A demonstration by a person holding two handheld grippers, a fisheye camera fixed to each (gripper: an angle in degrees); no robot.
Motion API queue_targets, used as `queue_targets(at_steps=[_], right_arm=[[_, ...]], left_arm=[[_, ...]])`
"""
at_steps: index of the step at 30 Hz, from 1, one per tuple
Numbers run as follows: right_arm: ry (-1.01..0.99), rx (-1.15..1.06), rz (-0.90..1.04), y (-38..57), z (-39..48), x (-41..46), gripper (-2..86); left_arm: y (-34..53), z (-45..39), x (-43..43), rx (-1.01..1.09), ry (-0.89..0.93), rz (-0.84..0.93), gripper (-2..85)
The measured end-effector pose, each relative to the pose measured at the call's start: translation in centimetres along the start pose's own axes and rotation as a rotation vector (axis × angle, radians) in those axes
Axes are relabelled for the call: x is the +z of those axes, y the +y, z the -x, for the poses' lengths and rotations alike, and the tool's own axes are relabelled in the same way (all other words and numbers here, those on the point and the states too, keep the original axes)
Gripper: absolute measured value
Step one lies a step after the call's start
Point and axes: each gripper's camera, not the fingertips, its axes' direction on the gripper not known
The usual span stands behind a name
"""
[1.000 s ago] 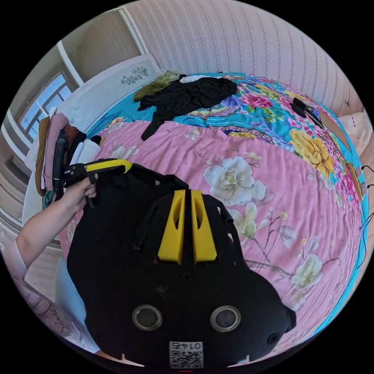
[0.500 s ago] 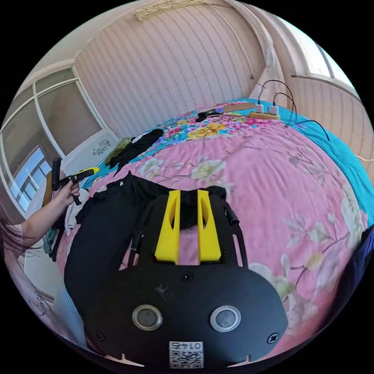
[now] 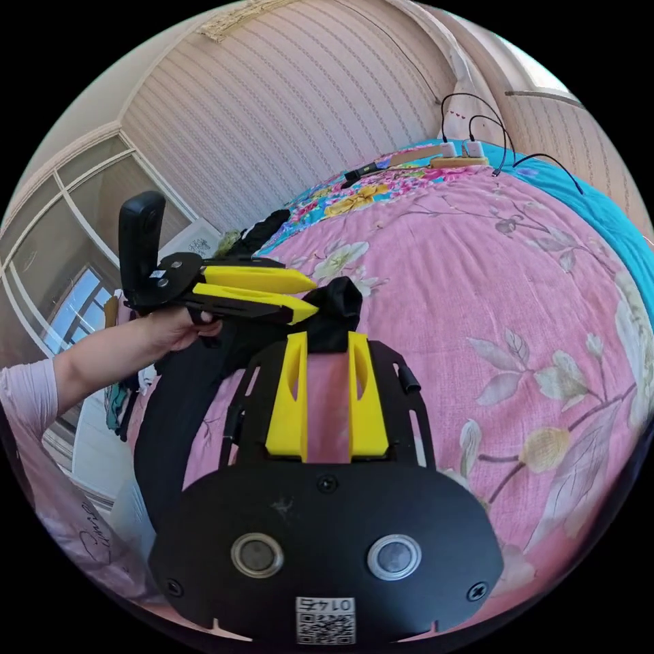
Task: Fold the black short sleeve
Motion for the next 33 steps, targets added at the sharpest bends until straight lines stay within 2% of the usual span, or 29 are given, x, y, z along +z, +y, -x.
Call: queue_targets(at_steps=[2,4,8,12,16,18,23,26,30,33], right_arm=[[0.043,-0.004,0.094,-0.8,0.0,1.5,5.9],[0.035,-0.011,0.065,-0.6,-0.3,0.9,2.9],[-0.070,0.010,-0.008,-0.1,-2.0,-0.9,1.2],[-0.013,-0.043,0.034,0.0,-1.6,-2.4,1.0],[-0.036,-0.072,0.146,0.7,-2.1,-3.9,1.6],[-0.089,-0.069,0.105,0.8,-2.8,-4.3,2.4],[-0.077,-0.034,0.154,0.2,-3.7,-3.3,8.4],[-0.047,-0.001,0.135,0.1,-4.2,-3.6,9.1],[-0.076,0.036,0.050,0.4,-5.1,-4.9,9.9],[-0.065,0.027,0.083,0.0,-4.9,-4.2,10.4]], left_arm=[[-1.5,-0.1,1.1,-0.020,-0.057,0.002,4.4],[-2.7,0.2,1.4,-0.041,-0.065,-0.002,2.2],[-5.8,1.2,1.7,-0.052,-0.043,0.012,5.4],[-8.9,1.5,3.2,-0.049,0.076,0.065,8.9],[-10.6,0.7,4.7,-0.007,0.167,0.133,9.9],[-11.2,0.8,4.2,0.015,0.177,0.135,9.4],[-12.8,1.7,2.5,0.054,0.038,0.144,9.1],[-13.5,2.8,1.8,0.004,0.111,0.079,8.8],[-14.7,1.7,5.7,-0.011,0.148,0.126,8.5],[-15.1,0.9,8.9,0.000,0.140,0.206,3.8]])
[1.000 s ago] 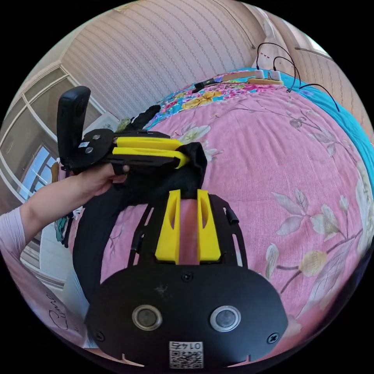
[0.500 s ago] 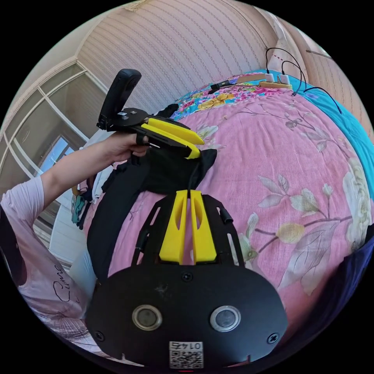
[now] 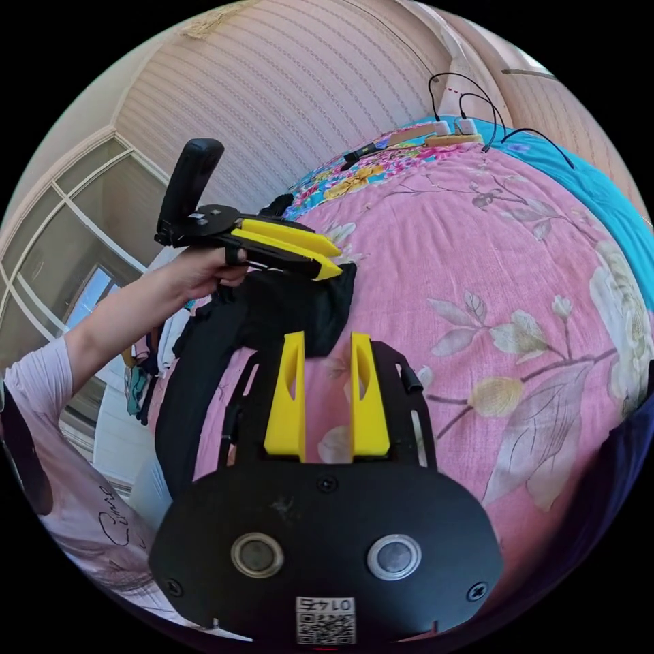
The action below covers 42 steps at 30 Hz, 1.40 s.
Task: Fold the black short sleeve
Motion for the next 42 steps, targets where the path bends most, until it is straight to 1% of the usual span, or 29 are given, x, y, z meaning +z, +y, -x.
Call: queue_targets(at_steps=[2,5,7,10,12,15,18,19,24,26,27,29,31,32,33,34,37,40,42], right_arm=[[0.018,-0.010,0.041,-0.5,0.3,0.8,10.9],[0.018,-0.023,0.034,-0.7,0.7,1.0,11.2],[0.012,-0.024,0.030,-0.9,0.8,1.2,11.3],[-0.019,-0.034,0.009,-1.3,1.0,1.6,11.4],[-0.060,-0.038,-0.009,-1.6,1.1,1.9,11.4],[-0.050,-0.047,-0.002,-2.6,1.7,3.1,10.9],[-0.026,-0.106,0.073,-4.0,3.1,5.2,6.6],[0.003,-0.120,0.097,-4.2,3.7,5.7,3.9],[-0.003,-0.174,0.052,-2.5,5.0,2.1,1.6],[-0.063,-0.199,0.040,-1.9,5.5,0.6,1.2],[-0.065,-0.206,0.050,-1.9,5.7,0.5,1.2],[-0.004,-0.192,0.141,-2.0,6.3,1.6,1.1],[0.032,-0.157,0.230,-2.1,6.3,3.1,1.2],[0.033,-0.143,0.262,-2.2,6.4,3.8,1.3],[0.028,-0.131,0.266,-2.3,6.3,4.1,1.3],[0.015,-0.112,0.267,-2.4,6.3,4.3,1.5],[0.022,-0.106,0.268,-2.4,7.3,4.7,2.2],[0.110,-0.141,0.292,-2.3,9.6,5.3,3.2],[0.148,-0.144,0.295,-2.3,10.5,5.6,3.7]], left_arm=[[0.2,0.2,-0.7,-0.012,-0.062,-0.014,0.1],[1.9,1.9,-3.8,-0.035,-0.128,-0.088,-0.8],[3.0,4.0,-4.5,-0.082,-0.122,-0.090,-0.9],[5.1,7.2,-4.3,-0.180,-0.066,-0.089,-1.0],[5.7,7.7,-3.9,-0.195,-0.076,-0.079,-1.0],[6.3,8.0,-3.3,-0.189,-0.109,-0.060,-1.0],[7.0,8.4,-3.5,-0.207,-0.078,-0.086,-1.0],[7.2,8.4,-3.8,-0.209,-0.075,-0.097,-1.0],[5.7,6.7,-6.9,-0.138,-0.042,-0.212,-1.0],[4.6,5.5,-7.0,-0.106,-0.020,-0.227,-1.0],[4.0,4.9,-6.6,-0.095,-0.014,-0.225,-0.9],[3.4,4.3,-5.4,-0.101,0.011,-0.205,-0.9],[3.4,4.1,-3.5,-0.111,0.038,-0.163,-0.7],[3.6,3.9,-1.9,-0.115,0.031,-0.103,-0.5],[4.4,3.8,-1.6,-0.114,0.022,-0.124,0.0],[5.2,3.8,-2.1,-0.121,0.011,-0.144,1.1],[6.5,4.2,-4.2,-0.114,-0.002,-0.130,4.5],[10.7,5.3,-10.4,-0.118,-0.067,-0.163,6.0],[14.7,5.9,-14.6,-0.162,-0.048,-0.200,6.1]])
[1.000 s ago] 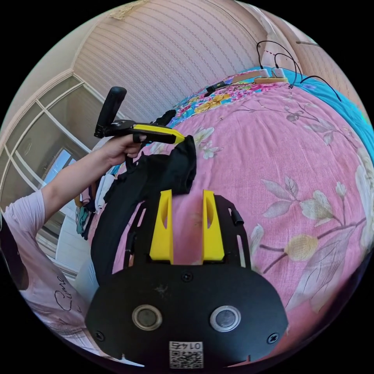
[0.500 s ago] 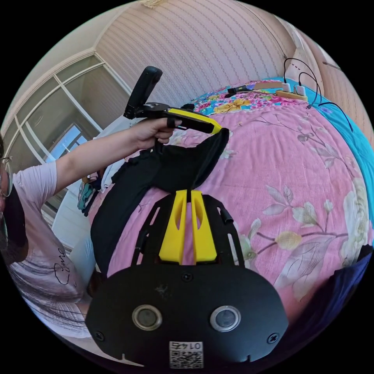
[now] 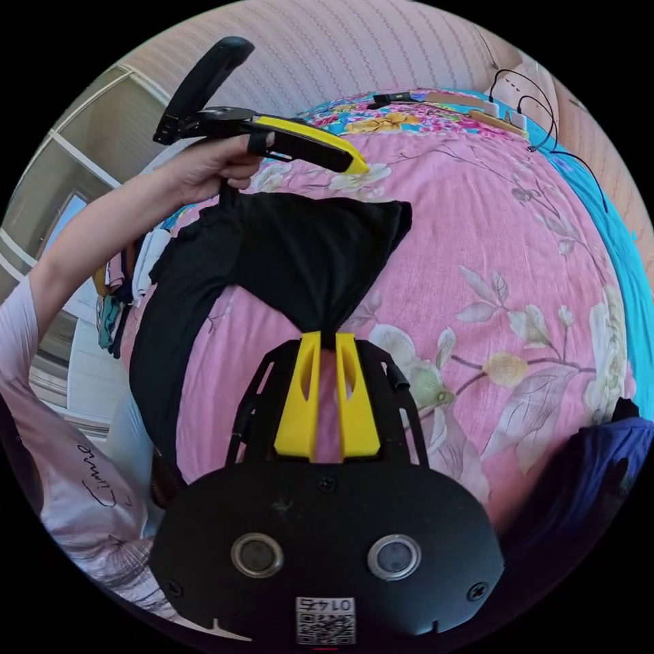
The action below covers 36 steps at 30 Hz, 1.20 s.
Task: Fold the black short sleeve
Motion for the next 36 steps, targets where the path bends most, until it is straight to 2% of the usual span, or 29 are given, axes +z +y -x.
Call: queue_targets(at_steps=[3,7,10,13,16,20,26,31,33,34,36], right_arm=[[-0.031,0.042,-0.034,-0.1,0.0,0.0,4.1],[0.076,0.166,-0.171,1.6,1.4,-1.8,3.2],[0.105,0.106,-0.254,2.4,6.1,-2.9,2.7],[-0.133,-0.045,-0.324,0.1,11.8,-2.5,2.5],[-0.310,-0.233,-0.184,-6.0,20.3,1.4,2.7],[-0.386,-0.470,0.038,-13.5,35.4,10.1,3.5],[-0.325,-0.654,0.177,-20.8,52.8,20.0,5.5],[-0.206,-0.646,0.143,-24.0,60.9,25.2,5.1],[-0.182,-0.634,0.163,-24.6,62.7,26.9,5.0],[-0.165,-0.635,0.180,-25.1,63.7,27.8,5.0],[-0.131,-0.634,0.215,-25.8,64.8,28.9,5.0]], left_arm=[[9.4,0.5,-9.1,0.010,0.060,-0.087,6.0],[27.7,-0.1,-18.4,-0.076,-0.115,-0.125,5.7],[47.8,-0.1,-23.8,-0.330,-0.312,-0.064,5.0],[59.1,-0.1,-26.6,-0.530,-0.415,-0.034,3.5],[70.8,-0.1,-30.3,-0.757,-0.505,-0.161,0.3],[78.1,1.8,-30.6,-0.907,-0.420,-0.257,1.2],[83.2,7.8,-29.7,-0.979,-0.393,-0.282,5.1],[86.0,13.0,-30.4,-1.035,-0.369,-0.349,5.6],[86.4,16.1,-29.0,-1.044,-0.298,-0.282,5.2],[86.8,17.5,-28.1,-1.048,-0.241,-0.228,2.0],[87.4,17.7,-29.1,-0.995,-0.181,-0.253,-0.2]])
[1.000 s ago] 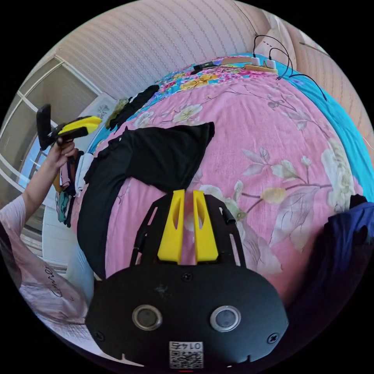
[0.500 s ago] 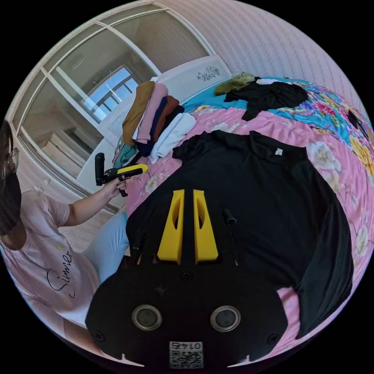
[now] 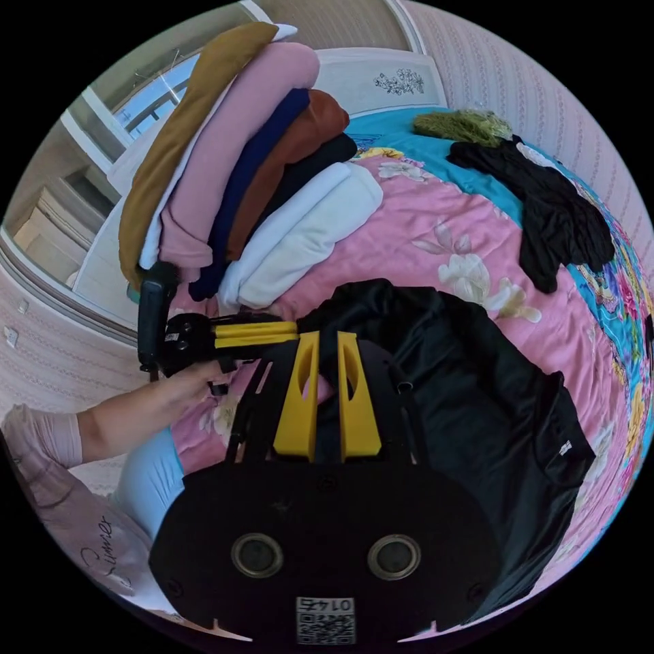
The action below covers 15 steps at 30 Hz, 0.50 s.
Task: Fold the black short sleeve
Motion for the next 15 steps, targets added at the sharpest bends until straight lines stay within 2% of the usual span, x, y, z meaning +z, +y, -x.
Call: queue_targets(at_steps=[4,6,10,15], right_arm=[[0.064,-0.040,0.067,-2.4,1.3,0.6,5.1],[0.088,-0.065,0.101,-3.7,2.1,1.0,5.3],[0.084,-0.110,0.159,-6.7,4.3,2.8,6.5],[0.080,-0.232,0.178,-8.9,9.2,5.5,6.8]], left_arm=[[2.8,-0.9,-4.4,0.134,0.023,-0.030,-0.9],[4.0,-1.3,-4.9,0.163,0.069,-0.012,-1.0],[6.3,-2.6,-5.1,0.223,0.051,0.029,-1.0],[7.6,-1.1,-4.5,0.142,0.080,0.029,-1.0]])
